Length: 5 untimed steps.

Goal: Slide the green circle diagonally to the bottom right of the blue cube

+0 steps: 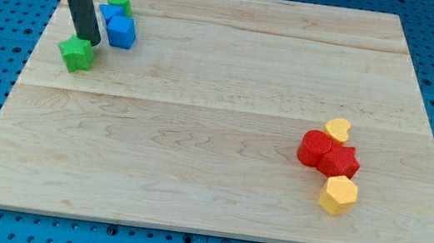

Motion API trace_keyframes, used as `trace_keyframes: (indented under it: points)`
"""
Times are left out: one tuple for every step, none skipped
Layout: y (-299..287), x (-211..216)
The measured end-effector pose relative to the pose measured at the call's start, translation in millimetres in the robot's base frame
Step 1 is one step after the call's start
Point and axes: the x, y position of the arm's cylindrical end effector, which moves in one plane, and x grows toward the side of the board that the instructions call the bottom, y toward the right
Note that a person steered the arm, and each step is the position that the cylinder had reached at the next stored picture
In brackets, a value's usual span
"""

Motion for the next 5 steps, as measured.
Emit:
trace_keyframes:
  points:
    - [-0.6,-54.0]
    - [-46.9,-83.0]
    - [-25.5,-105.5]
    - [34.1,-109.0]
    - [111.6,-92.1]
